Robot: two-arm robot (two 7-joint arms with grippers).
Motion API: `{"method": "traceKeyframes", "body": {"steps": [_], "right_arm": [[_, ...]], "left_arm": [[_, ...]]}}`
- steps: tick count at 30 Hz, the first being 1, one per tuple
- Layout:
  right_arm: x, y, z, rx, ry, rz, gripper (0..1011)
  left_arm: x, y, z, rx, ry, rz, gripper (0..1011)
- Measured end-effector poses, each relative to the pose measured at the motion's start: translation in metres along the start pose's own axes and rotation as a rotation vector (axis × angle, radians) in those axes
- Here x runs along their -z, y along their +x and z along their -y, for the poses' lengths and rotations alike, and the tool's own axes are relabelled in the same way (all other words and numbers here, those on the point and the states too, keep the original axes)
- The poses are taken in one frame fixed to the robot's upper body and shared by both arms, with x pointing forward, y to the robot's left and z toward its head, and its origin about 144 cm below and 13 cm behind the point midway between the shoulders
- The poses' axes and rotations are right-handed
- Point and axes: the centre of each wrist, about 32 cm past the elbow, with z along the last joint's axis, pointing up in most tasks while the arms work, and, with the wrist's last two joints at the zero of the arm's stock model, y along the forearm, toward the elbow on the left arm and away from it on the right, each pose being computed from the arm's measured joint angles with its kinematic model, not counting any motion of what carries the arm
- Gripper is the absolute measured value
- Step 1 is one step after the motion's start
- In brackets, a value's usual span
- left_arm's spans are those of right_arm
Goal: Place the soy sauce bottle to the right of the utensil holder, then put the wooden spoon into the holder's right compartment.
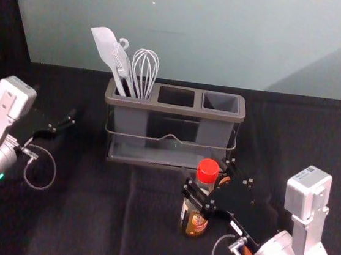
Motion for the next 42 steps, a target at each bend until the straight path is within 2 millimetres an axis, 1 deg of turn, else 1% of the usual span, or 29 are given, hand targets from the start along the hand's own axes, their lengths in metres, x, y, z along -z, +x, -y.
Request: {"method": "traceKeyframes", "body": {"steps": [2,3,5,6,8,9,12,14,20,29,32,34,37,42], "right_arm": [[0.000,-0.001,0.000,-0.001,0.001,-0.006,734],[0.000,-0.001,0.000,-0.001,0.001,-0.006,734],[0.001,-0.001,0.000,-0.004,0.002,-0.007,630],[0.001,-0.001,0.000,-0.006,0.001,-0.005,609],[0.001,-0.002,0.000,-0.009,-0.002,-0.001,536],[0.001,-0.002,0.000,-0.009,-0.002,-0.001,536],[0.001,-0.002,0.000,-0.008,-0.003,0.004,409],[0.001,-0.002,0.000,-0.011,-0.004,0.006,382],[-0.002,-0.002,0.002,-0.013,0.001,0.015,382],[-0.016,0.000,0.010,-0.006,0.036,0.036,382],[-0.019,0.005,0.016,0.012,0.040,0.041,382],[-0.021,0.011,0.022,0.039,0.040,0.037,382],[-0.021,0.015,0.025,0.054,0.039,0.037,382],[-0.023,0.031,0.039,0.116,0.031,0.033,382]], "left_arm": [[0.000,0.000,0.000,0.000,0.000,0.000,1000],[0.000,0.000,0.000,0.000,0.000,0.000,1000],[0.000,0.000,0.000,0.000,0.000,0.000,1000],[0.000,0.000,0.000,0.000,0.000,0.000,1000],[0.000,0.000,0.000,0.000,0.000,0.000,1000],[0.000,0.000,0.000,0.000,0.000,0.000,1000],[0.000,0.000,0.000,0.000,0.000,0.000,1000],[0.000,0.000,0.000,0.000,0.000,0.000,1000],[0.000,0.000,0.000,0.000,0.000,0.000,1000],[0.000,0.000,0.000,0.000,0.000,0.000,1000],[0.000,0.000,0.000,0.000,0.000,0.000,1000],[0.000,0.000,0.000,0.000,0.000,0.000,1000],[0.000,0.000,0.000,0.000,0.000,0.000,1000],[0.000,0.000,0.000,0.000,0.000,0.000,1000]]}}
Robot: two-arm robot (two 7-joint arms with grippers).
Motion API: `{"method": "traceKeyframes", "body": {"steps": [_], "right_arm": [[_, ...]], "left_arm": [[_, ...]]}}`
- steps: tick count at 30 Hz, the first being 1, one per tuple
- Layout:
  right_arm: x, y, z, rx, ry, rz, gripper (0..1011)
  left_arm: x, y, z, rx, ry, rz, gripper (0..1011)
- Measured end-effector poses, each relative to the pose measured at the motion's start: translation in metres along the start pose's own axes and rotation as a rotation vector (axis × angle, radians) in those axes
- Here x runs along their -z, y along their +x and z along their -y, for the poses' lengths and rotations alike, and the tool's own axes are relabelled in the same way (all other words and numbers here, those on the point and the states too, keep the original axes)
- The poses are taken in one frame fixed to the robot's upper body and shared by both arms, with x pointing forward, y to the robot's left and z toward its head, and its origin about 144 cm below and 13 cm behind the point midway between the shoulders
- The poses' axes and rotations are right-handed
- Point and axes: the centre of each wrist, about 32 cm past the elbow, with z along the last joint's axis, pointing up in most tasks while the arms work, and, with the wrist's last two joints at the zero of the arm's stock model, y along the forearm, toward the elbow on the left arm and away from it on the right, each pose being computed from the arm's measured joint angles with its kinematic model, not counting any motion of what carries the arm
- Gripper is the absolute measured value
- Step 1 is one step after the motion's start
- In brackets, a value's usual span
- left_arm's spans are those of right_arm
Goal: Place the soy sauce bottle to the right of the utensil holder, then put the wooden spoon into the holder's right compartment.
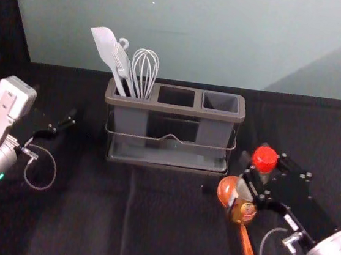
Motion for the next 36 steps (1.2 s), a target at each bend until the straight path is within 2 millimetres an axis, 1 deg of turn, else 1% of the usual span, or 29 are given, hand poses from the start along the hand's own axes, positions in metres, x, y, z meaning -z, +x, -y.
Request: {"method": "traceKeyframes", "body": {"steps": [4,8,11,15,18,22,23,29,32,36], "right_arm": [[0.000,0.011,0.006,0.039,-0.005,0.002,382],[0.003,0.017,0.009,0.062,-0.012,0.002,382],[0.005,0.024,0.008,0.079,-0.019,-0.004,382],[0.010,0.038,0.004,0.085,-0.025,-0.026,382],[0.011,0.048,-0.002,0.085,-0.022,-0.039,382],[0.013,0.065,-0.016,0.077,-0.029,-0.045,382],[0.013,0.065,-0.016,0.077,-0.029,-0.045,382],[0.016,0.088,-0.039,0.043,-0.044,-0.021,382],[0.019,0.095,-0.046,0.032,-0.045,-0.019,382],[0.027,0.104,-0.062,0.009,-0.028,-0.031,382]], "left_arm": [[0.000,0.000,0.000,0.000,0.000,0.000,1000],[0.000,0.000,0.000,0.000,0.000,0.000,1000],[0.000,0.000,0.000,0.000,0.000,0.000,1000],[0.000,0.000,0.000,0.000,0.000,0.000,1000],[0.000,0.000,0.000,0.000,0.000,0.000,1000],[0.000,0.000,0.000,0.000,0.000,0.000,1000],[0.000,0.000,0.000,0.000,0.000,0.000,1000],[0.000,0.000,0.000,0.000,0.000,0.000,1000],[0.000,0.000,0.000,0.000,0.000,0.000,1000],[0.000,0.000,0.000,0.000,0.000,0.000,1000]]}}
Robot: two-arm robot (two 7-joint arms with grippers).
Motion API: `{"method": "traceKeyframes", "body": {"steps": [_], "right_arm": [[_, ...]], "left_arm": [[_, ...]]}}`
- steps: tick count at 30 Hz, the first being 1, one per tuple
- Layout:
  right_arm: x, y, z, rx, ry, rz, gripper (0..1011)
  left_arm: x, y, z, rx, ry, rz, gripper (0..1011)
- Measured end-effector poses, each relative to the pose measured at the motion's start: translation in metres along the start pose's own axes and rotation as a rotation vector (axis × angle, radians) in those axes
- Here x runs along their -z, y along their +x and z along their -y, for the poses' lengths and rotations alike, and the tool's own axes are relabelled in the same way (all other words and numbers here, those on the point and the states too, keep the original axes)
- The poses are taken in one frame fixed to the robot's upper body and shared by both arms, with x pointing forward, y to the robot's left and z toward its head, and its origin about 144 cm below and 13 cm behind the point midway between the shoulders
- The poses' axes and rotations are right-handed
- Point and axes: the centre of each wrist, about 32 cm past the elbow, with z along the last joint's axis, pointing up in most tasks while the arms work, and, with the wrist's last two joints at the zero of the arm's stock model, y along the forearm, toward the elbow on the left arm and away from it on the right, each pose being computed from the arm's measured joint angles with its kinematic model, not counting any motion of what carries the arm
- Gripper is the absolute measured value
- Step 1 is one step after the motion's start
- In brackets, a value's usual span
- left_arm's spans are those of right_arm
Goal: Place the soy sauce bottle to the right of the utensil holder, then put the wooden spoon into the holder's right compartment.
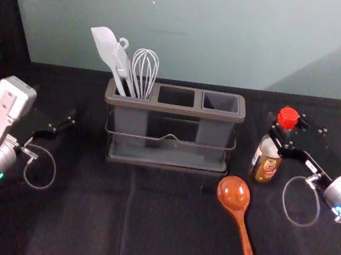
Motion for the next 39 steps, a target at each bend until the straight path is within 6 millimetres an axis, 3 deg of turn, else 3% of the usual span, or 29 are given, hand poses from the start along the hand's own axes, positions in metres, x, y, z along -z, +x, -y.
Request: {"method": "traceKeyframes", "body": {"steps": [12,39], "right_arm": [[0.010,0.010,-0.032,-0.035,0.039,-0.023,381],[0.012,0.010,-0.050,-0.028,0.036,-0.022,382]], "left_arm": [[0.000,0.000,0.000,0.000,0.000,0.000,1000],[0.000,0.000,0.000,0.000,0.000,0.000,1000]]}}
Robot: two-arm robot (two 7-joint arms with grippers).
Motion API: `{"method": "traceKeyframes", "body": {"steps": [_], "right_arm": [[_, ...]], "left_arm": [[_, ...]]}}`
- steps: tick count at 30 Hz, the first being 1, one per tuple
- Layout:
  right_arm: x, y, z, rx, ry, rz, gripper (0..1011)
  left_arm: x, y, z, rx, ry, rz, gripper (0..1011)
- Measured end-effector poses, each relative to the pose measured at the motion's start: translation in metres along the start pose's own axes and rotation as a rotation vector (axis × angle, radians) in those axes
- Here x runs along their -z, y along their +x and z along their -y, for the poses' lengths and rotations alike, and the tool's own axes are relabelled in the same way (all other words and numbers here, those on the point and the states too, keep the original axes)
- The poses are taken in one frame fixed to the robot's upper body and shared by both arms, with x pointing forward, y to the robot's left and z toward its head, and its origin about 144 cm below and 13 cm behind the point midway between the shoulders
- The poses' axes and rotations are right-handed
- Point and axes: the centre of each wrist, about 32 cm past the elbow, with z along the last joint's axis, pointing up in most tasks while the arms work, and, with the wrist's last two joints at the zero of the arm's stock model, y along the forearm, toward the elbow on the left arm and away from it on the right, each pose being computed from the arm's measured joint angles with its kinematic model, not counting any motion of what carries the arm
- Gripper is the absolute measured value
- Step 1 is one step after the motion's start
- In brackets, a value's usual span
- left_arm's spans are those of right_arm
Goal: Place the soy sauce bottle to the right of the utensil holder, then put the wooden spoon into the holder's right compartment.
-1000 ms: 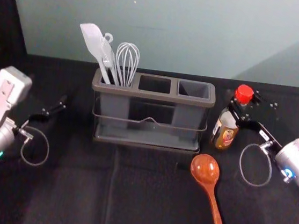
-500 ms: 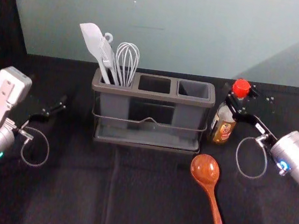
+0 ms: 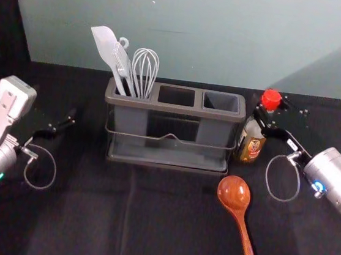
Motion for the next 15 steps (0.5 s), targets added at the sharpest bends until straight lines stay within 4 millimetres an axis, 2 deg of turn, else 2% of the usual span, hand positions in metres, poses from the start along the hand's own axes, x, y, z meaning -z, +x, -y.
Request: {"method": "traceKeyframes", "body": {"steps": [15], "right_arm": [[0.0064,0.0026,-0.0025,0.011,-0.007,-0.006,382]], "left_arm": [[0.0000,0.0000,0.0000,0.000,0.000,0.000,1000]]}}
